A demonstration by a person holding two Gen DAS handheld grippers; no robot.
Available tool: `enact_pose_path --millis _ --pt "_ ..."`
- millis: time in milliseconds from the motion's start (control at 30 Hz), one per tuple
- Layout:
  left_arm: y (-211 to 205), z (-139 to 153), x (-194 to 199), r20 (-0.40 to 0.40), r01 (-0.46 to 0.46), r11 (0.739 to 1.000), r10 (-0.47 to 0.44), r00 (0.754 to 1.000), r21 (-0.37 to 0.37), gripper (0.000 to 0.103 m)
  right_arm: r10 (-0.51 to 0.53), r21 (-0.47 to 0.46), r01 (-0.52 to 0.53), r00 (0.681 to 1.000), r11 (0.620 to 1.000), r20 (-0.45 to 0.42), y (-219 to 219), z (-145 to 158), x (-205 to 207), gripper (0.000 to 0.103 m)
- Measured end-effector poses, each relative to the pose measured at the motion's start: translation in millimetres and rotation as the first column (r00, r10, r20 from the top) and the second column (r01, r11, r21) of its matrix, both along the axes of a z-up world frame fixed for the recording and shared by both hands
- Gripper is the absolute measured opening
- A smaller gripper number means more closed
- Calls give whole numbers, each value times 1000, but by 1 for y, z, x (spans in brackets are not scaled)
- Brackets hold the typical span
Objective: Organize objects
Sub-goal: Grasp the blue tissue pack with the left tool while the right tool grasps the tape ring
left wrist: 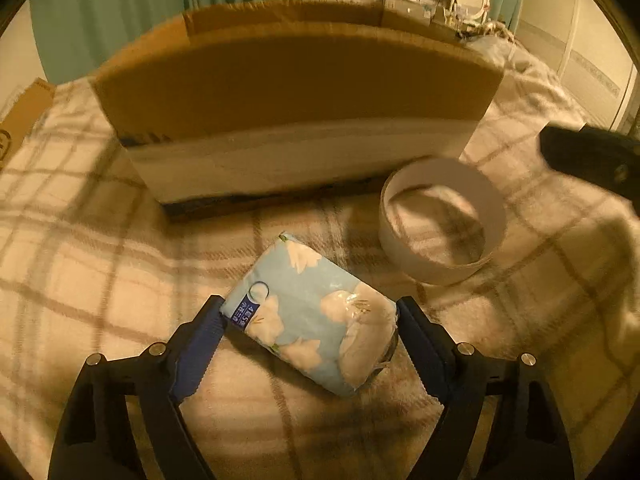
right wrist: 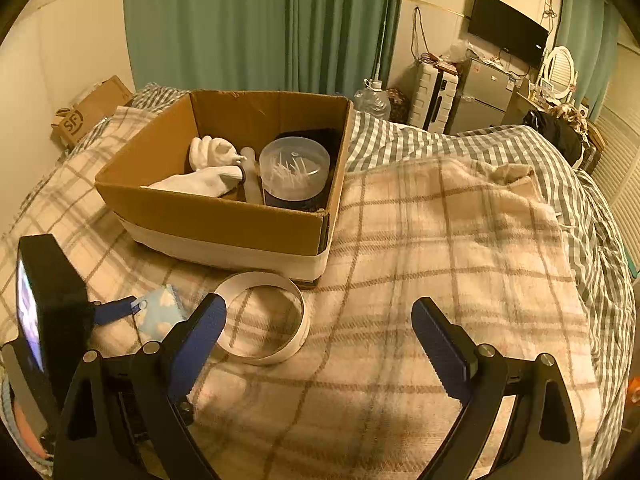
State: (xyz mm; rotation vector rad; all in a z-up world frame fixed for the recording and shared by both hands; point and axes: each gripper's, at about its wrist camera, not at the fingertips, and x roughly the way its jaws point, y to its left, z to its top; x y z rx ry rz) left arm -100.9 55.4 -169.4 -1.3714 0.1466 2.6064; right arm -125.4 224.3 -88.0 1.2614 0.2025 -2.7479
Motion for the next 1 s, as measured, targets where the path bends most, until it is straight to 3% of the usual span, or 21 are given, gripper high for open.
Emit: enact_pose_path --millis 133,300,567,833,867,933,1000 --pt "-20 40 18 -102 -47 999 48 994 19 87 7 6 -7 1000 1000 -8 -3 2 2 94" --pt "-50 63 17 -153 -106 994 105 983 4 87 49 28 -50 998 998 27 -19 -4 -1 94" --pt "-62 54 -3 -104 -142 990 142 984 2 87 108 106 -134 970 985 217 -51 -53 -24 98" --pt "-58 48 -1 -97 -123 992 122 988 -4 87 103 127 -143 955 982 280 -57 -72 -34 97" --pt "-57 48 -1 -98 -120 993 119 988 -5 87 103 125 -142 954 982 280 -56 -72 -34 95" --pt "-56 48 2 -99 -120 993 118 988 -7 87 105 119 -143 955 983 276 -56 -71 -32 80" --pt "-55 50 3 -99 -120 993 119 988 -8 87 116 112 -150 957 982 265 -56 -67 -28 80"
